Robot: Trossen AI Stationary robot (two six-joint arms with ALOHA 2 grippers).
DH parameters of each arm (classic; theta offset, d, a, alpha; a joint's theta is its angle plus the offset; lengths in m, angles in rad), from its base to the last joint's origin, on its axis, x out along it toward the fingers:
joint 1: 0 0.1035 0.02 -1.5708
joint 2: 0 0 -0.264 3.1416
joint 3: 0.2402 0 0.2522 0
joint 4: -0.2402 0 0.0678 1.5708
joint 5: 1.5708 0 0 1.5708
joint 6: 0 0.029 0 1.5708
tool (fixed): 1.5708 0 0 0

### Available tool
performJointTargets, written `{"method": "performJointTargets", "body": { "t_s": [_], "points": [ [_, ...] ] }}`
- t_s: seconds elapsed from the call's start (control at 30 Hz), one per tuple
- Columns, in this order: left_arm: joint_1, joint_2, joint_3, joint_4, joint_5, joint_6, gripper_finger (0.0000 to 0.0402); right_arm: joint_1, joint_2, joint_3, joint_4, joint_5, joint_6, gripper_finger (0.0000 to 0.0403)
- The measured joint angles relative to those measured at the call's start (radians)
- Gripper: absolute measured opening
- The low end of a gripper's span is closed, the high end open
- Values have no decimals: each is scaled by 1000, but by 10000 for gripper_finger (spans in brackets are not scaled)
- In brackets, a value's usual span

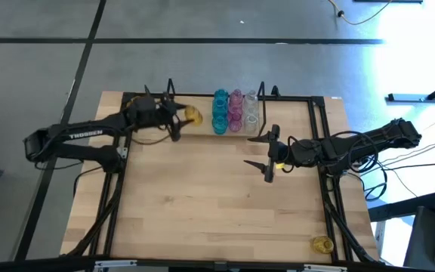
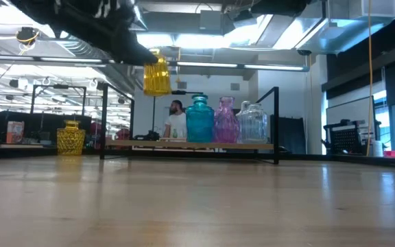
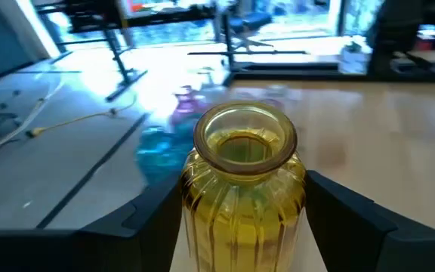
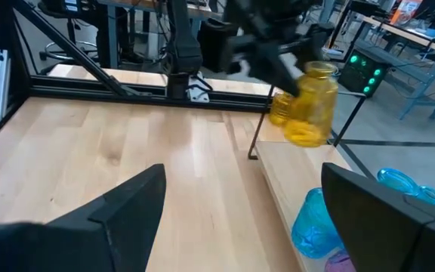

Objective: Sort vases onto shelf
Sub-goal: Put the top right yellow vase on the shelf

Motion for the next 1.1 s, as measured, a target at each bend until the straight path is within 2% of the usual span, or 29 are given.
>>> {"method": "performJointTargets", "body": {
  "t_s": [0.27, 0.4, 0.53, 0.77, 1.1],
  "points": [
    [239, 157, 121, 0, 172, 0, 241, 0, 0, 0, 0, 2, 0, 333],
    [314, 290, 195, -6, 279, 20, 241, 0, 0, 0, -5, 2, 0, 333],
    [371, 397, 249, -3, 329, 42, 241, 0, 0, 0, -23, 3, 0, 333],
    [410, 546, 314, 17, 400, 52, 241, 0, 0, 0, -13, 3, 0, 333],
    [410, 643, 315, 129, 370, 44, 241, 0, 0, 0, -18, 3, 0, 333]
  ]
}}
